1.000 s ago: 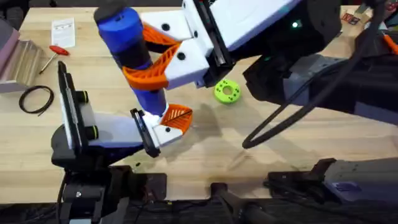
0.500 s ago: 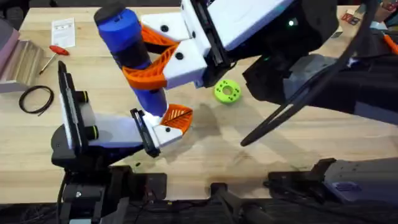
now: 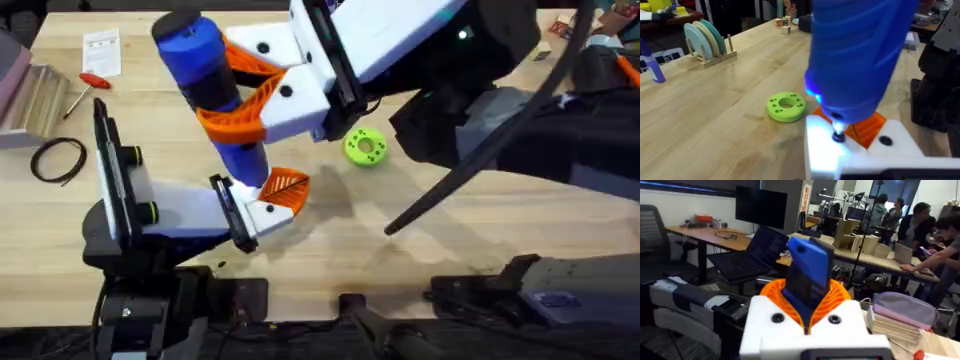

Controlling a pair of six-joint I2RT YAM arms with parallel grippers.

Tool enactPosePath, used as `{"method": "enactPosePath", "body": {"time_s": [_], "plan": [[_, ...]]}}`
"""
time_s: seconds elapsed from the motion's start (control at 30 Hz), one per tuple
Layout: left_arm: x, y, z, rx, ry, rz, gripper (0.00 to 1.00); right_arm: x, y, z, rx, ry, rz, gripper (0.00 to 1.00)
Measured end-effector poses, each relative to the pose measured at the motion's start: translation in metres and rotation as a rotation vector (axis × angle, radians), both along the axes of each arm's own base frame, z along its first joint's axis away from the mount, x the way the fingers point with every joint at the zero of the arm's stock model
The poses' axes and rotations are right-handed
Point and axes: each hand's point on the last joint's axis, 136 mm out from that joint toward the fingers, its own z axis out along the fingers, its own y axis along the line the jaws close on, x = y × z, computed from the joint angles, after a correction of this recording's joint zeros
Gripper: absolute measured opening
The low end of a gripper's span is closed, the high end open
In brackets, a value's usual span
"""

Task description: Pick up the gripper from the table and insert it into the empty holder that is missing its gripper. Then pick up a screw, insert it into the mounting hole, and use the screwdriver to tighten it. Finally, clean up the table by picking up the vegetable and placing it into the bucket.

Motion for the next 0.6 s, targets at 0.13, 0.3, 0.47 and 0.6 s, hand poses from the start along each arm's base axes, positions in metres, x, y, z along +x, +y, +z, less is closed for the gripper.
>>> {"method": "enactPosePath", "body": {"time_s": [0.13, 0.3, 0.47, 0.6], "plan": [[0.0000, 0.0000, 0.0000, 0.000, 0.000, 0.000, 0.006, -0.0002, -0.0001, -0.0001, 0.002, -0.008, -0.001, 0.023], [-0.0001, -0.0001, 0.0000, -0.002, 0.004, -0.001, 0.006, -0.0021, -0.0001, -0.0005, 0.000, -0.012, 0.007, 0.023], [-0.0001, 0.0000, 0.0000, -0.003, 0.005, 0.000, 0.006, -0.0024, -0.0003, -0.0003, 0.002, -0.016, 0.008, 0.023], [-0.0002, -0.0001, 0.0001, -0.001, 0.002, -0.001, 0.006, -0.0077, -0.0036, 0.0032, 0.027, -0.055, 0.021, 0.023]]}}
